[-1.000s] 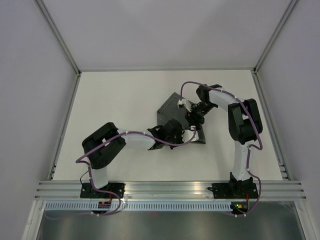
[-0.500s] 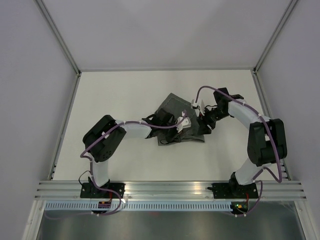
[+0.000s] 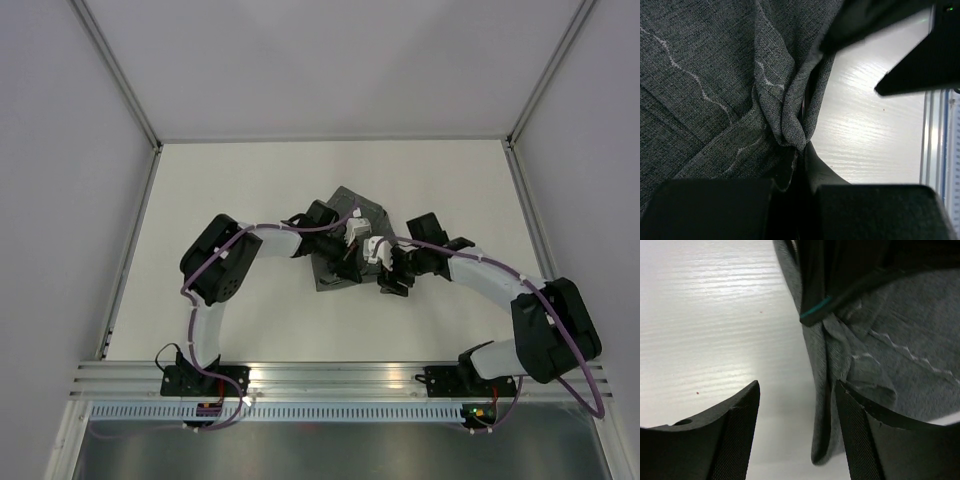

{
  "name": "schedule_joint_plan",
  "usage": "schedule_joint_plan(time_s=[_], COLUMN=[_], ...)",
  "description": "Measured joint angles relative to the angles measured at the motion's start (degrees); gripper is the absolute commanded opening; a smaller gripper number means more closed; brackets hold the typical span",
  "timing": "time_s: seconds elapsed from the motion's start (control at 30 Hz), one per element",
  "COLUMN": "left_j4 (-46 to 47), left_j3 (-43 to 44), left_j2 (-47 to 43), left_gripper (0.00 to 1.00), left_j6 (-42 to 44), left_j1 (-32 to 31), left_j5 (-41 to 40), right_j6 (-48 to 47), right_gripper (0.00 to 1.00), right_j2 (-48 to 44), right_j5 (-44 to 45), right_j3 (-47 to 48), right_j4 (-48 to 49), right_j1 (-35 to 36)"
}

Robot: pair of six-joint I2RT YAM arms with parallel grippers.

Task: Fold the napkin, place the utensils inside, and roll it up
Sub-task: Roll the napkin at the center of the board.

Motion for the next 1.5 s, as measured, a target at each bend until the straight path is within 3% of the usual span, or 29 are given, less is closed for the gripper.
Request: schedule_joint_plan(time_s=[0.17,0.4,0.7,0.93,1.03,1.23,1.5], left_j4=[-2.08,-4.52,-7.39,-8.61,-8.76,-9.22,-7.19], left_j3=[2.45,4.48,5.73,6.54,6.64,6.73,4.74], left_j2=[2.47,4.74,5.73,6.23,6.23,6.21,4.13], left_gripper=[0.02,0.02,0.02,0.03,0.11,0.37,0.47], left_j6=[-1.11,-1.81,-1.79,-1.77,-1.77,-2.1,-5.64], left_j1=[1.05,1.18,1.16,1.33,1.42,1.57,1.92], left_j5=[4.09,7.8,9.62,10.25,10.23,10.78,10.14], right_j6=[0.48,0.72,0.33,-0.09,-0.87,-1.64,-2.36], right_gripper=[0.7,0.69,0.65,0.37,0.25,0.13,0.08], right_j2=[-0.46,2.21,7.28,10.54,11.39,12.63,15.26], right_j5=[4.57,7.96,10.23,10.03,9.6,9.33,6.08], right_j3=[-3.56,-3.54,-2.58,1.6,3.02,5.25,8.72], right_j4=[7.72,14.08,15.32,10.23,7.85,4.68,0.09], right_j1=[7.04,9.46,12.0,12.57,12.59,12.57,10.56])
